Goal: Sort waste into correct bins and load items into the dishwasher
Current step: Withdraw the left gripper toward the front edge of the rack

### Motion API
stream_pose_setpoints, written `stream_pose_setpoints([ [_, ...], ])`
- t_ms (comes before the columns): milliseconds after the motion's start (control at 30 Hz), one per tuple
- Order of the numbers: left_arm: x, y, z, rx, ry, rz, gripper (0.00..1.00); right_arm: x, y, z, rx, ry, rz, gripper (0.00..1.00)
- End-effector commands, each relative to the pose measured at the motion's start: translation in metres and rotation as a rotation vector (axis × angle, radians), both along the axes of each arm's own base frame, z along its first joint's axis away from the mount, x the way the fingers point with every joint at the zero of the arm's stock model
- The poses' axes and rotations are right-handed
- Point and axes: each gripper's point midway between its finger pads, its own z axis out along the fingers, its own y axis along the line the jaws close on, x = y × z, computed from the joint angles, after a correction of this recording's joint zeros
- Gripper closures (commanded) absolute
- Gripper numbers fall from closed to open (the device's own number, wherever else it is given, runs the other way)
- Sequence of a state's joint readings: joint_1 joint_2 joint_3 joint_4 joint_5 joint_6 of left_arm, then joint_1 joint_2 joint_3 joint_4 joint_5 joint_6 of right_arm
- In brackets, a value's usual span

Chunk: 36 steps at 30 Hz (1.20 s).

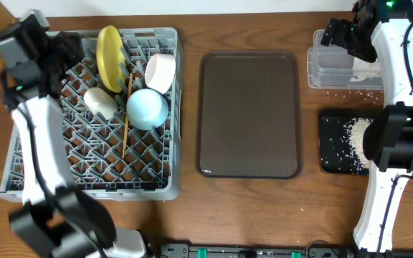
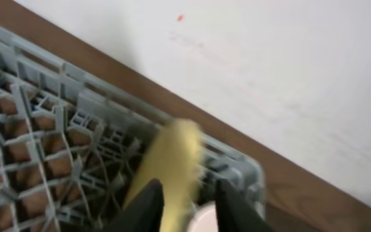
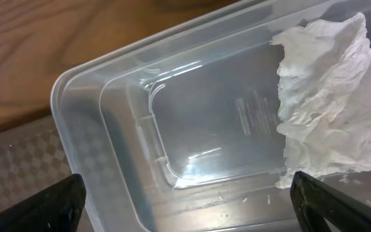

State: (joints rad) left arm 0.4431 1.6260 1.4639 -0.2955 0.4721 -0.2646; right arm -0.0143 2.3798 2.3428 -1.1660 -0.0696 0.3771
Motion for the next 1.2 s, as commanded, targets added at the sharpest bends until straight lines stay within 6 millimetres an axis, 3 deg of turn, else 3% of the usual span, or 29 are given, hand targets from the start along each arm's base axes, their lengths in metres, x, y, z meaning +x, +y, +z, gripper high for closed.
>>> stream_pose_setpoints([
  [0, -0.032, -0.019, 0.033, -0.007, -0.007, -0.017, 0.7, 0.003, 0.003, 0.012, -0.018, -0.029, 0.018, 0.01],
  [300, -0.133, -0.067, 0.033, -0.043, 0.206, -0.065, 0.7, 0.006, 0.005, 0.013, 0.005, -0.042, -0.005, 0.01],
  [500, -0.171, -0.106, 0.034, 0.008, 0.241, -0.176, 0.7, 0.012, 0.005, 0.016, 0.023, -0.068, -0.041, 0.01],
  [667, -0.199, -0.151, 0.009, 0.013, 0.266, -0.303, 0.69, 0.012, 0.005, 0.016, 0.023, -0.068, -0.041, 0.01],
  [733, -0.209, -0.166, -0.004, 0.014, 0.28, -0.352, 0.61, 0.012, 0.005, 0.016, 0.023, -0.068, -0.042, 0.01],
  [767, -0.215, -0.174, -0.012, 0.013, 0.293, -0.378, 0.5, 0.012, 0.005, 0.016, 0.023, -0.068, -0.042, 0.01],
  [800, -0.22, -0.179, -0.018, 0.007, 0.307, -0.394, 0.34, 0.012, 0.005, 0.016, 0.023, -0.067, -0.042, 0.01],
  [867, -0.23, -0.188, -0.031, -0.003, 0.346, -0.425, 0.19, 0.012, 0.005, 0.016, 0.023, -0.068, -0.042, 0.01],
  [967, -0.242, -0.194, -0.046, -0.025, 0.421, -0.445, 0.16, 0.012, 0.005, 0.016, 0.023, -0.068, -0.042, 0.01],
  [1167, -0.241, -0.193, -0.051, -0.031, 0.448, -0.444, 0.13, 0.012, 0.005, 0.016, 0.023, -0.068, -0.042, 0.01],
])
